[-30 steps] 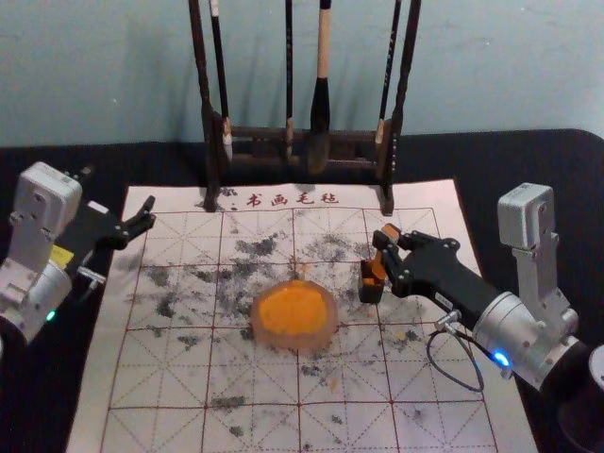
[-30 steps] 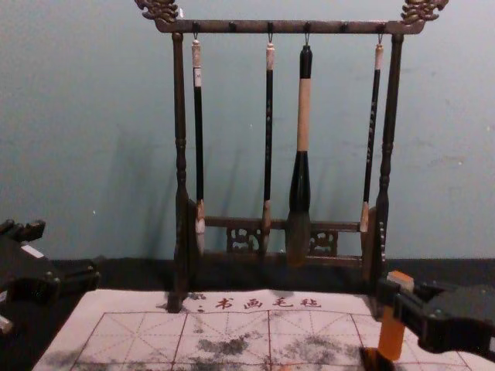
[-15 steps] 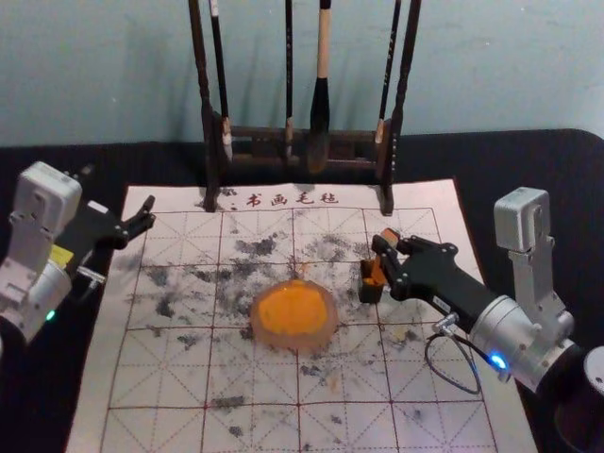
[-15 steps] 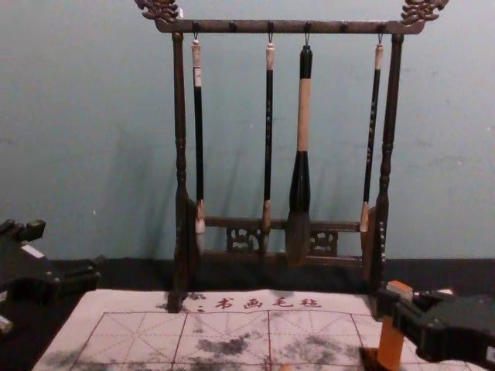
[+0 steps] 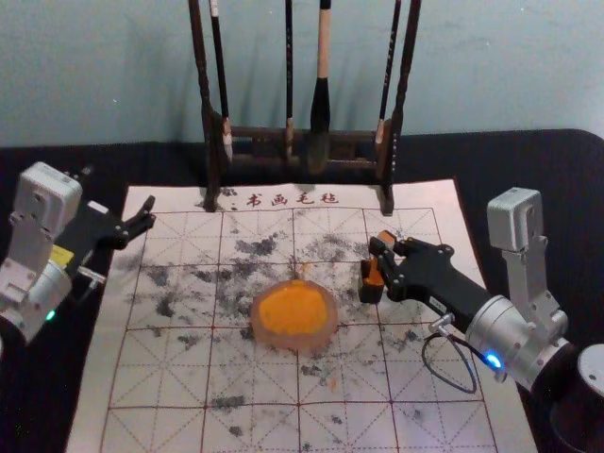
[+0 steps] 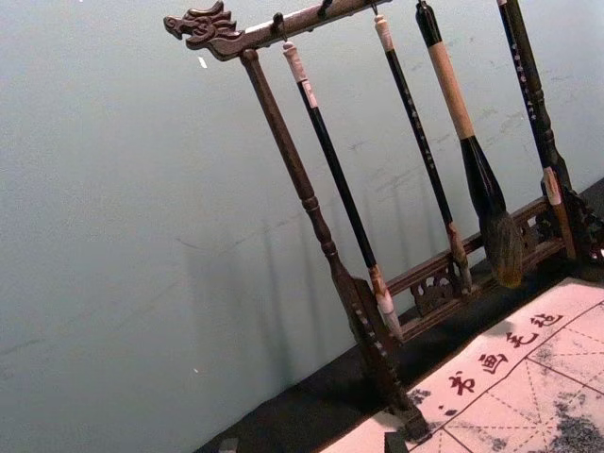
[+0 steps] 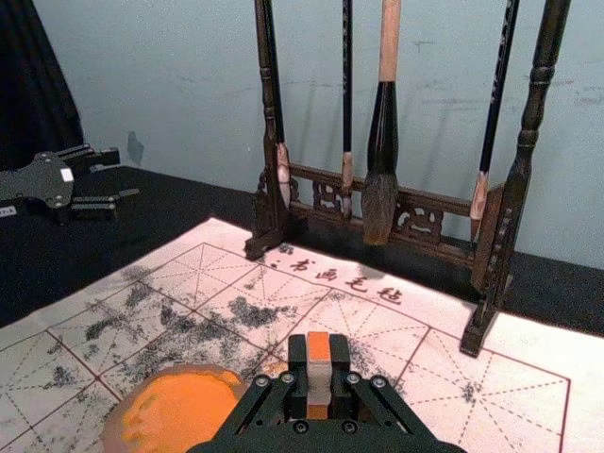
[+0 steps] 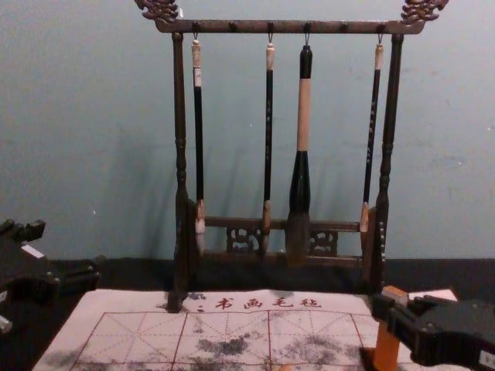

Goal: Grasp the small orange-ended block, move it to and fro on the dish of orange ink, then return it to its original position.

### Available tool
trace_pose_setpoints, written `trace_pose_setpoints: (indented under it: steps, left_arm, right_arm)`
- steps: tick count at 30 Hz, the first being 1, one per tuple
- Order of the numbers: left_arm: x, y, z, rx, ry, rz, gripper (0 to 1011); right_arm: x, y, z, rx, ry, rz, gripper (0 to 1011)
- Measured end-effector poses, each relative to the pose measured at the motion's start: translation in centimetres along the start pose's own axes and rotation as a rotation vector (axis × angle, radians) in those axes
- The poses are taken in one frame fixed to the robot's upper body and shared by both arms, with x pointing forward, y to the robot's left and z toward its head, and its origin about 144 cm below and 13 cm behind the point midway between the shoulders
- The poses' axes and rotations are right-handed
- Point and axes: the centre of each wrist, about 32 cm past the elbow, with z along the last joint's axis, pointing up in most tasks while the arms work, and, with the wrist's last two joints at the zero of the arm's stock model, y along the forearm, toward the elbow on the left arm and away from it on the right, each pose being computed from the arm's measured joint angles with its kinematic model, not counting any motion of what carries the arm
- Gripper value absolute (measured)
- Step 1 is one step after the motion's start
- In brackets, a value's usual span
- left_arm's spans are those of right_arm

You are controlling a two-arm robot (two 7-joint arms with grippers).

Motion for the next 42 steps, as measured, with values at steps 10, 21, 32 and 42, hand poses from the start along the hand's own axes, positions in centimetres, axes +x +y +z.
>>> trace_pose_setpoints:
  steps: [10,21,32,42]
  left_arm:
    - [0.0,0.0,0.0,0.000,0.000,0.000,1001]
    - [0.0,0.0,0.0,0.000,0.000,0.000,1001]
    - [0.0,0.0,0.0,0.000,0.000,0.000,1001]
    - [0.0,0.0,0.0,0.000,0.000,0.000,1001]
  right_arm:
    - [0.0,0.2,-0.3,-0.006,0.005,-0.007,107]
    - [0.1,0.5,-0.4,-0.004,0.008,-0.011,107]
    - [0.2,0.7,-0.6,-0.009,0.006,-0.015,107]
    - [0.3,1.0,-1.3,-0.008,0.016,-0.019,107]
